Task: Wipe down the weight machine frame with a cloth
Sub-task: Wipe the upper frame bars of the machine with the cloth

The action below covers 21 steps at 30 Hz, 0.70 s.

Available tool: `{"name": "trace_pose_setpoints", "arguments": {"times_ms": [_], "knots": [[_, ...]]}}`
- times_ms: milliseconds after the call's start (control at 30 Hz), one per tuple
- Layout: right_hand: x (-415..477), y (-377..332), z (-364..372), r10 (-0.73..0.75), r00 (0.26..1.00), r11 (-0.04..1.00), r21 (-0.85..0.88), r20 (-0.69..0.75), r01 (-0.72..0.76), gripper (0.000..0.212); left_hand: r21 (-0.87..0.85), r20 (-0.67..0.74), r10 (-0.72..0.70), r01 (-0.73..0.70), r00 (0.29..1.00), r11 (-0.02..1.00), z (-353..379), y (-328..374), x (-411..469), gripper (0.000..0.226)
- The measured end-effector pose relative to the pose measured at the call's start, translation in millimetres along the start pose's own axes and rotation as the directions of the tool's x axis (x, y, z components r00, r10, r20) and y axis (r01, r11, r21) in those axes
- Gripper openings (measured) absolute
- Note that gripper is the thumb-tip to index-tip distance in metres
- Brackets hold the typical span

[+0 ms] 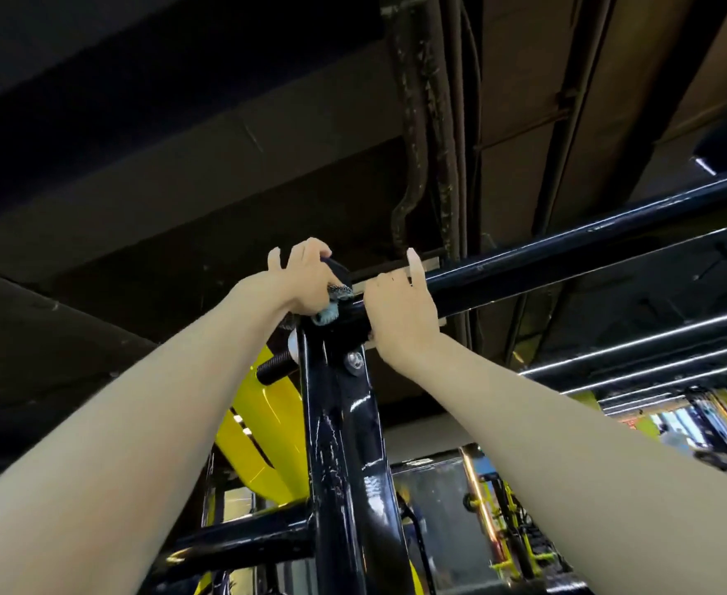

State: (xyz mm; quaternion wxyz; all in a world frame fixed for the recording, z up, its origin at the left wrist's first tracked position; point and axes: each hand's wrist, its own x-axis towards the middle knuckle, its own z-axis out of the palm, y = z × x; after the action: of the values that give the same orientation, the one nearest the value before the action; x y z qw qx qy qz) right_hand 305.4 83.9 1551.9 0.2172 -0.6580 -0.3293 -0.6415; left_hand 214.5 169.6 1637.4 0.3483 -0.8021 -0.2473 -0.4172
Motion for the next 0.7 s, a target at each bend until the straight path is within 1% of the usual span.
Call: {"name": "trace_pose_setpoints", "arguments": {"times_ms": [67, 133, 233, 267, 300, 367, 400, 433, 467, 533, 600, 700], "knots": [[0.1, 1.0, 4.0, -0.011, 0.999, 1.0, -0.01, -0.035, 0.011, 0.019, 0.087, 0.155, 0.036, -0.05, 0.987, 0.995, -16.5, -0.1, 10.9, 0.059], [2.1, 3.9, 7.4, -0.029, 0.998, 0.999, -0.014, -0.057, 0.029, 0.022, 0.186, 0.271, 0.047, -0.1, 0.961, 0.977, -23.2, 3.4, 28.9, 0.06], [3.9, 9.4, 13.7, -0.064, 0.994, 0.997, -0.05, -0.085, 0.06, 0.025, 0.317, 0.394, -0.032, -0.103, 0.919, 0.943, -23.6, 20.3, 56.0, 0.056], [4.5, 9.5, 14.5, -0.067, 0.994, 0.996, -0.057, -0.09, 0.062, 0.025, 0.317, 0.417, -0.051, -0.092, 0.907, 0.944, -22.9, 25.1, 61.9, 0.05], [6.6, 9.6, 14.6, -0.068, 0.993, 0.996, -0.065, -0.096, 0.062, 0.024, 0.314, 0.445, -0.061, -0.092, 0.893, 0.945, -23.5, 29.9, 66.5, 0.04], [9.2, 9.1, 13.1, -0.056, 0.996, 0.997, -0.05, -0.072, 0.053, 0.02, 0.263, 0.479, -0.079, -0.057, 0.874, 0.963, -24.7, 35.7, 72.8, 0.021], [10.0, 9.0, 11.3, -0.05, 0.997, 0.998, -0.035, -0.059, 0.048, 0.019, 0.262, 0.484, -0.075, -0.062, 0.872, 0.963, -26.2, 38.1, 72.7, 0.018], [10.7, 9.4, 10.3, -0.046, 0.998, 0.999, -0.026, -0.05, 0.045, 0.018, 0.271, 0.492, -0.071, -0.075, 0.868, 0.96, -24.8, 37.6, 73.9, 0.022], [10.6, 10.1, 9.1, -0.04, 0.998, 0.999, -0.021, -0.038, 0.039, 0.018, 0.299, 0.482, -0.063, -0.097, 0.874, 0.949, -22.3, 37.0, 73.4, 0.03], [11.0, 11.0, 6.4, -0.026, 0.999, 1.0, -0.018, -0.022, 0.026, 0.019, 0.33, 0.403, -0.044, -0.101, 0.914, 0.939, -14.9, 31.5, 73.0, 0.044], [12.6, 10.9, 3.9, -0.015, 1.0, 1.0, -0.015, -0.016, 0.015, 0.023, 0.274, 0.319, -0.011, -0.081, 0.948, 0.958, -11.6, 24.9, 66.5, 0.051], [12.4, 8.4, 0.2, -0.004, 1.0, 0.999, -0.051, 0.017, 0.005, 0.022, 0.074, 0.165, 0.025, -0.037, 0.986, 0.997, -6.4, 12.1, 43.4, 0.053]]}}
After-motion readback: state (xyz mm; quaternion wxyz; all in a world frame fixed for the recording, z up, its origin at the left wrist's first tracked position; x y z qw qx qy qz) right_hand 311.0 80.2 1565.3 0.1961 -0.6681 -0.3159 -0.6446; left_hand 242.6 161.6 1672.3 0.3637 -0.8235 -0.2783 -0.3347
